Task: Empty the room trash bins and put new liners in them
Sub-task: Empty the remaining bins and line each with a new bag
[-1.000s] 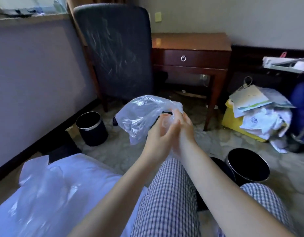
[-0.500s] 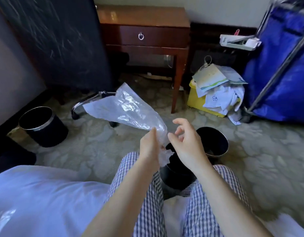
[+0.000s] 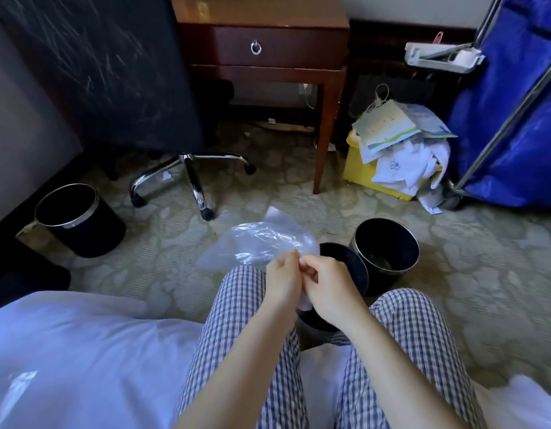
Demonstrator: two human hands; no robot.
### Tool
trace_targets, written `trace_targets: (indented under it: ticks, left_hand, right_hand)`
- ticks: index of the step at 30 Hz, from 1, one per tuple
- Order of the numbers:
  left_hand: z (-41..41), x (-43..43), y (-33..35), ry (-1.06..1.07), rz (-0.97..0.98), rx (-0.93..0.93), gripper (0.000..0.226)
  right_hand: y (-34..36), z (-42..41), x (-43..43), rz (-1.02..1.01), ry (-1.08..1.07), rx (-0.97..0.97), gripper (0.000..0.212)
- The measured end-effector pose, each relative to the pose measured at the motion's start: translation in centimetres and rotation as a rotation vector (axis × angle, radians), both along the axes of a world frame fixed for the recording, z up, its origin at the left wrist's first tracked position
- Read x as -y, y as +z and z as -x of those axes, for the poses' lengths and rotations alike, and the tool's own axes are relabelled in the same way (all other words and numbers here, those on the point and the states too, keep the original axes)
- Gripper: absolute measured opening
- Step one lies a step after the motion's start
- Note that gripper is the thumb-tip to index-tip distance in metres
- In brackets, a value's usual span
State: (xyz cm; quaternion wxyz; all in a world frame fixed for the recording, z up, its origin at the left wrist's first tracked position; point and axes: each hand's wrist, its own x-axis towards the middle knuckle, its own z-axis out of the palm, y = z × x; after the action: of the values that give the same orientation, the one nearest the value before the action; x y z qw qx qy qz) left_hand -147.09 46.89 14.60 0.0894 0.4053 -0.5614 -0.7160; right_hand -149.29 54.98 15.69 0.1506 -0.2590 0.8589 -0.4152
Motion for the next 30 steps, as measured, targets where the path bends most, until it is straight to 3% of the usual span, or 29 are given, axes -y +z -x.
trace_targets:
  ticks: [3,6,10,13,16,19,22,25,28,30]
  left_hand:
    - [0.0,1.1,0.4,-0.004,0.332,-0.049,0.043]
    - [0.1,1.8,0.1,-0.021,0.477,-0.071,0.048]
    - [-0.2,1.8,0.5,-0.050,0.494,-0.106,0.054]
    - [-0.6,1.5,0.7,-0.178,0.411,-0.266,0.063]
    - [-0.9,1.0,0.9,-0.304,0.414,-0.331,0.060]
    - [-0.8,1.0,1.0,-0.201,0.326,-0.300,0.046]
    - [-0.8,1.2,1.5,-0.093,0.042,-0.301,0.038]
    - [-0.8,1.6,1.4,-0.010,-0.151,-0.286,0.035]
    - [-0.8,2.2,1.4,0.018,-0.202,-0.288,0.032]
    - [-0.8,2.4,1.7,0.004,-0.222,-0.289,0.029]
  right_hand:
    - [0.3,0.5,-0.4,0.088,-0.025,0.089,0.025]
    - [0.2,0.6,-0.5,0.236,-0.150,0.246,0.026]
    - [0.4,0.2,0.1,0.523,-0.319,0.584,0.034]
    - [1.0,0.2,0.6,0.617,-0.413,0.794,0.034]
    - [0.8,0.7,0.7,0.541,-0.444,0.649,0.034]
    - [0.7,0.7,0.4,0.504,-0.406,0.448,0.035]
    - [1.3,0.5,0.3,0.551,-0.234,0.462,0.028]
    - [2.1,0.7,-0.4,0.460,-0.080,0.511,0.017]
    - [2.4,0.7,-1.0,0.355,0.035,0.475,0.024]
    - [2.2,0.6,-0.9,0.358,-0.036,0.365,0.027]
